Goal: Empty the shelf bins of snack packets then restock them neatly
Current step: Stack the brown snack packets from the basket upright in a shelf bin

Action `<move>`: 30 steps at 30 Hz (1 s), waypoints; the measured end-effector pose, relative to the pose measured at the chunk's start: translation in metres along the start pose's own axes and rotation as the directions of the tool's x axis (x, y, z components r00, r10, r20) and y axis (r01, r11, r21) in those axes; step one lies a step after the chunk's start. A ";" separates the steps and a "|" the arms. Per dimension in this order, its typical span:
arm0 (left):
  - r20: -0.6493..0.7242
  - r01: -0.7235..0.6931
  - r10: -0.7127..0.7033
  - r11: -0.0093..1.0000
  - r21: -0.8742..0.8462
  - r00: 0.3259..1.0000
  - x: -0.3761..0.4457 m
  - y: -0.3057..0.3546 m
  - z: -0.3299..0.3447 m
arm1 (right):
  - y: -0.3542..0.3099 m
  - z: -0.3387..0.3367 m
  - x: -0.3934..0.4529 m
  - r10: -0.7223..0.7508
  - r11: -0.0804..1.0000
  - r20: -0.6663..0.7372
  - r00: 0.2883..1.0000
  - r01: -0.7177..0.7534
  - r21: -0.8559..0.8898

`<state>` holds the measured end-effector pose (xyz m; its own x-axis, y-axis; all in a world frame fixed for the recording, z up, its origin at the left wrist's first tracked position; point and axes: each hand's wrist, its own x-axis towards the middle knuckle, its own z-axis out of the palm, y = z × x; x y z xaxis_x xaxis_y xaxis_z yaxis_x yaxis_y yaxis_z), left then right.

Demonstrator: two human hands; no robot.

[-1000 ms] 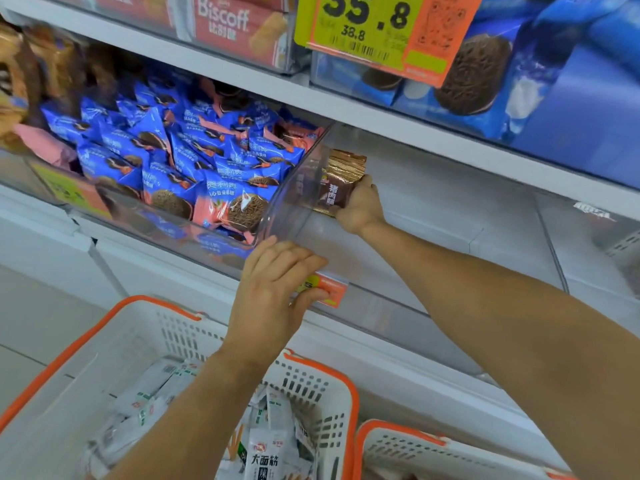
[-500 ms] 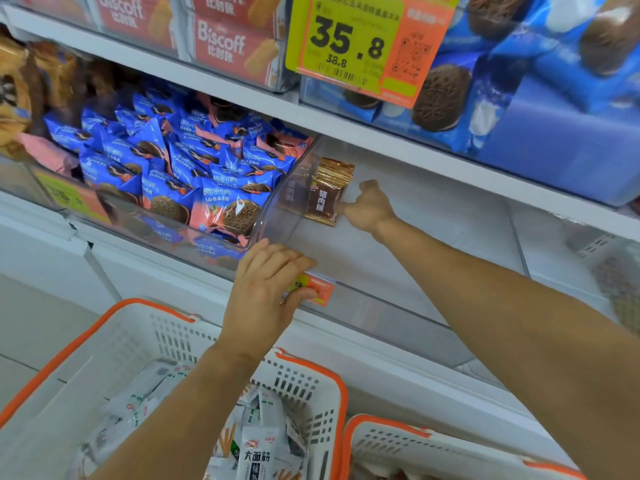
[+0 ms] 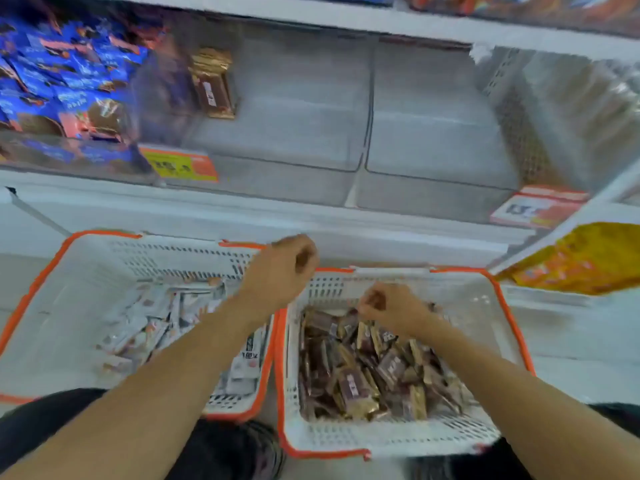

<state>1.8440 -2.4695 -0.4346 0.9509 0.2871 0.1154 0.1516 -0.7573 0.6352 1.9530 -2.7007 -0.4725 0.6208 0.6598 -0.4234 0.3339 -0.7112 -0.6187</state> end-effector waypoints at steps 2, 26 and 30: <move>0.373 0.107 -0.114 0.993 0.041 0.921 -0.029 0.004 0.064 | 0.059 0.020 -0.010 0.209 0.976 0.028 0.978 -0.207 -0.066; 0.503 0.928 -0.798 0.373 -0.019 0.331 -0.122 -0.009 0.246 | 0.178 0.154 -0.001 0.819 0.533 0.033 0.573 -0.782 0.323; 0.610 0.945 -0.754 0.325 0.025 0.244 -0.101 -0.017 0.218 | 0.175 0.132 0.001 0.799 0.503 0.135 0.586 -0.774 0.385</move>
<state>1.8044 -2.6130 -0.6234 0.2819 0.2832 -0.9167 0.9548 0.0106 0.2970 1.9187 -2.7922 -0.6683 0.5349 -0.1486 -0.8317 -0.5856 -0.7749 -0.2381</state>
